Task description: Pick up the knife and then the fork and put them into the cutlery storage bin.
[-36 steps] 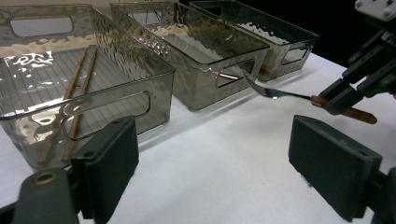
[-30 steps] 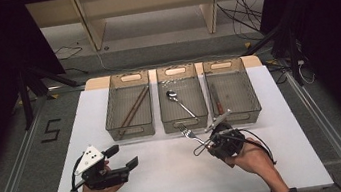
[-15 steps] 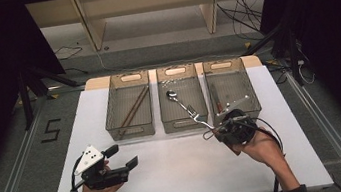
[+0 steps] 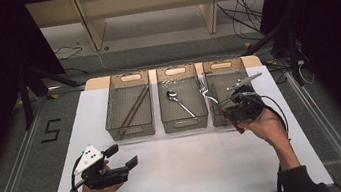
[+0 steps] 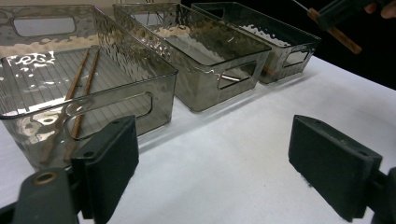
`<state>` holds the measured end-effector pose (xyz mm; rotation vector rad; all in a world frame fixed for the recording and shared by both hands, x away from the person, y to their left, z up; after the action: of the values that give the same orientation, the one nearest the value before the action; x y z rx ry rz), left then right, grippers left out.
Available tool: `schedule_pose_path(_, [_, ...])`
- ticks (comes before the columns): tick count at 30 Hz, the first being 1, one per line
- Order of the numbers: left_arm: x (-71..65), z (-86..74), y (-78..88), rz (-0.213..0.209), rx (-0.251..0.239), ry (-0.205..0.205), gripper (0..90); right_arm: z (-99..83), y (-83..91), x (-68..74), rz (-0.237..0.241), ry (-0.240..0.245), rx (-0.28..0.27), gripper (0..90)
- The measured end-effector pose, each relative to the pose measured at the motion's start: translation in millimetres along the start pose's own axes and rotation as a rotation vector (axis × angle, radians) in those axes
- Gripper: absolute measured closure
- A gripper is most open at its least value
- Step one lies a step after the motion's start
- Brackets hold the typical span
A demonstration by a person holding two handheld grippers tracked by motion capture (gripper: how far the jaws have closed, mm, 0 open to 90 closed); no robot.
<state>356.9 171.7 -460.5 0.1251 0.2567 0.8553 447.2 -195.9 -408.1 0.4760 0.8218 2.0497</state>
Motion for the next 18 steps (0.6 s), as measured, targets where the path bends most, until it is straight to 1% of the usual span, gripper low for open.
schedule_pose_path(5, [0.1, 0.1, 0.5, 0.002, -0.001, 0.001, 15.8, 12.6, -2.2, -14.8, -0.033, -0.027, -0.013, 77.6])
schedule_pose_path(9, [0.3, 0.3, 0.4, 0.001, -0.002, 0.001, 15.8, 19.8, -7.1, -26.7, -0.040, -0.060, -0.019, 77.6])
schedule_pose_path(13, [0.2, 0.4, 0.8, 0.000, -0.001, 0.002, 15.8, 24.9, -14.7, -37.9, -0.055, -0.089, -0.005, 77.6])
schedule_pose_path(16, [0.8, 0.4, 1.1, 0.001, -0.001, 0.002, 15.8, 28.9, -20.2, -44.6, -0.067, -0.097, 0.008, 77.6])
schedule_pose_path(18, [0.9, 0.3, 1.1, 0.000, -0.001, 0.003, 15.8, 32.1, -23.0, -49.0, -0.075, -0.111, 0.011, 77.6])
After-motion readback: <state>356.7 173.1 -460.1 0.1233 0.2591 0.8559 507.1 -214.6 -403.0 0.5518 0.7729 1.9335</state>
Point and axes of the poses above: each handheld gripper's, and its own axes: y roughly backward along the jaws, z roughly out of its top, x roughly to its left, the point moved 6 cm from there along -y, roughly forward along the jaws, and after that the axes turned 8 degrees about -x, right-handed, at the moved point
